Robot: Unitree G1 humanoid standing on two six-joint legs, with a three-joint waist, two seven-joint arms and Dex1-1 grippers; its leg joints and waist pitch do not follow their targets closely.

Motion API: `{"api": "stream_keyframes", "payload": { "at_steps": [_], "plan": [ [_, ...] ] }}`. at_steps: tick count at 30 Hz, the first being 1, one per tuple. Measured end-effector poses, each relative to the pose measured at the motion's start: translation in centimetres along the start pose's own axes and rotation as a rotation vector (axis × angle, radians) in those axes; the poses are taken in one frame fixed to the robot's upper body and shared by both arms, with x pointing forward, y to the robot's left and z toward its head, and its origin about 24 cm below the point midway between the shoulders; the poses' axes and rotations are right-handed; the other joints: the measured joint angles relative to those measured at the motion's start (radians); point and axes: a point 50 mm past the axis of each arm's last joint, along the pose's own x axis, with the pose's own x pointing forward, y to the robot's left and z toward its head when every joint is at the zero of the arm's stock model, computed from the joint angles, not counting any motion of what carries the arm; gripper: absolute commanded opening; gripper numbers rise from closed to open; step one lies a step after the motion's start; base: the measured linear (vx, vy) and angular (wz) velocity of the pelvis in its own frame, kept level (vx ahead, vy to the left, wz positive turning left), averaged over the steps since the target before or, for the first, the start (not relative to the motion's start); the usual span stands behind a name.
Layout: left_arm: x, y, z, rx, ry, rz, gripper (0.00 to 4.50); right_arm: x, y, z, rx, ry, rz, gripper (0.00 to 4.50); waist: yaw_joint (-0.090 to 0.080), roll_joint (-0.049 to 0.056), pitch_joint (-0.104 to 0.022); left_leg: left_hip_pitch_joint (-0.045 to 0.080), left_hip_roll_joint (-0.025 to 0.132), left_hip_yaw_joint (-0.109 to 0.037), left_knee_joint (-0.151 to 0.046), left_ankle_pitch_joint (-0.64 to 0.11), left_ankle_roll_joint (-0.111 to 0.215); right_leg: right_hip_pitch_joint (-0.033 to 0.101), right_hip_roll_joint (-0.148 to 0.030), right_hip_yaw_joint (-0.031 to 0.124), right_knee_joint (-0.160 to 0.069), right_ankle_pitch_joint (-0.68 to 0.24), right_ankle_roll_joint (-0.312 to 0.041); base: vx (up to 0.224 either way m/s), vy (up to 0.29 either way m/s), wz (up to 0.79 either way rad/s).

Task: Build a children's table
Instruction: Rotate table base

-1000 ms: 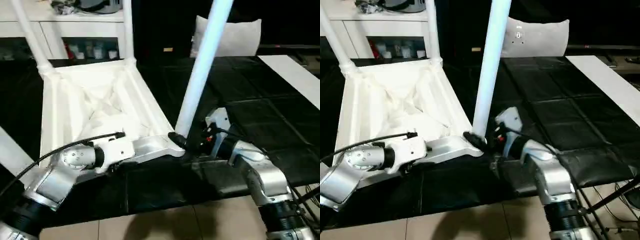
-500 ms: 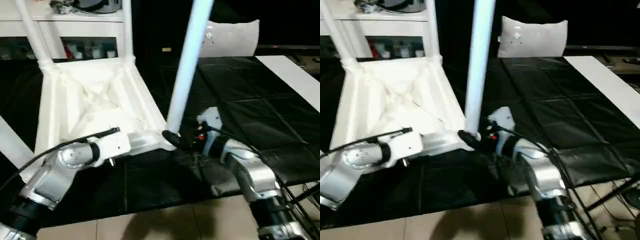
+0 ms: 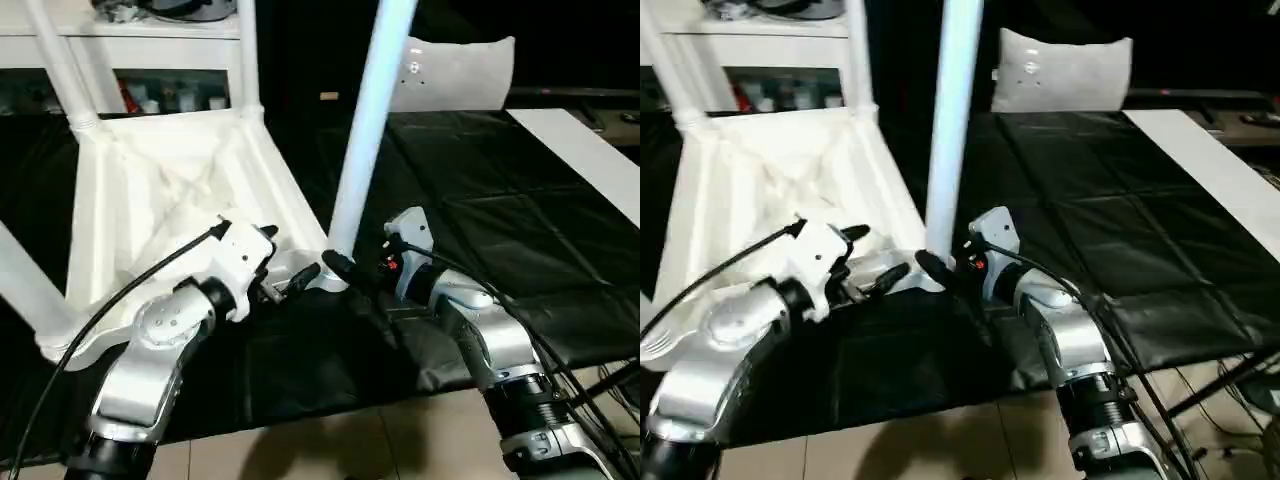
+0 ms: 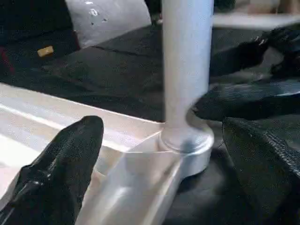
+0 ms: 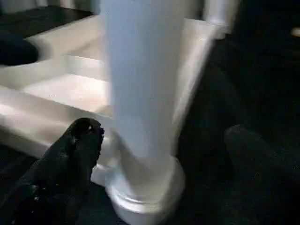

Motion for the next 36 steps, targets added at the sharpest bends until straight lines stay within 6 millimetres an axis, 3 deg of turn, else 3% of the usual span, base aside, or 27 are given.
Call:
{"api": "stream_keyframes", "payload": {
  "at_steps": [3,9,14,25,30,36],
  "plan": [
    [-0.6,-1.3,-1.1,-0.055,0.037,-0.026,4.46,0.2,-0.6,-0.1,0.001,0.017,-0.043,4.50,0.004,-0.004,0.003,0.000,0.000,0.000,0.000,0.000,0.000,0.000,0.000,0.000,0.000,0.000,0.000,0.000,0.000,0.00],
    [-0.7,-1.8,-0.3,-0.076,0.014,-0.045,4.46,-0.2,-3.6,0.5,-0.001,0.029,-0.214,4.50,0.012,-0.005,0.003,-0.001,-0.001,0.000,0.003,-0.001,-0.005,0.003,-0.002,0.000,0.000,0.001,0.000,0.000,0.000,0.00],
    [-1.1,-2.5,-0.6,-0.113,0.026,-0.095,4.46,-1.2,-5.8,0.5,-0.012,0.050,-0.328,4.50,0.006,-0.008,0.002,-0.002,-0.001,0.000,0.003,-0.001,-0.004,0.003,-0.001,0.000,0.000,0.001,0.000,0.000,0.000,0.00],
    [-1.6,-2.6,-0.2,-0.127,0.034,-0.171,4.46,-1.5,-7.5,1.0,-0.038,0.059,-0.377,4.50,0.006,-0.012,0.002,-0.002,0.000,0.000,0.003,0.002,0.000,0.002,-0.001,0.000,0.001,0.001,0.000,0.000,0.000,0.00],
    [-1.1,-2.6,0.3,-0.141,0.008,-0.124,4.46,-1.6,-7.0,1.2,-0.038,0.042,-0.345,4.50,0.002,-0.018,0.003,-0.002,0.000,0.000,0.003,0.002,0.001,0.001,0.000,0.000,0.001,0.001,0.000,0.000,0.000,0.00],
    [-1.0,-2.4,0.0,-0.140,0.018,-0.011,4.46,-2.8,-4.2,-0.5,0.034,0.042,-0.265,4.50,0.001,-0.023,0.004,-0.004,0.000,0.000,0.003,0.002,0.001,0.000,0.000,0.000,0.001,0.000,0.001,0.000,0.000,0.00]
  ]
}}
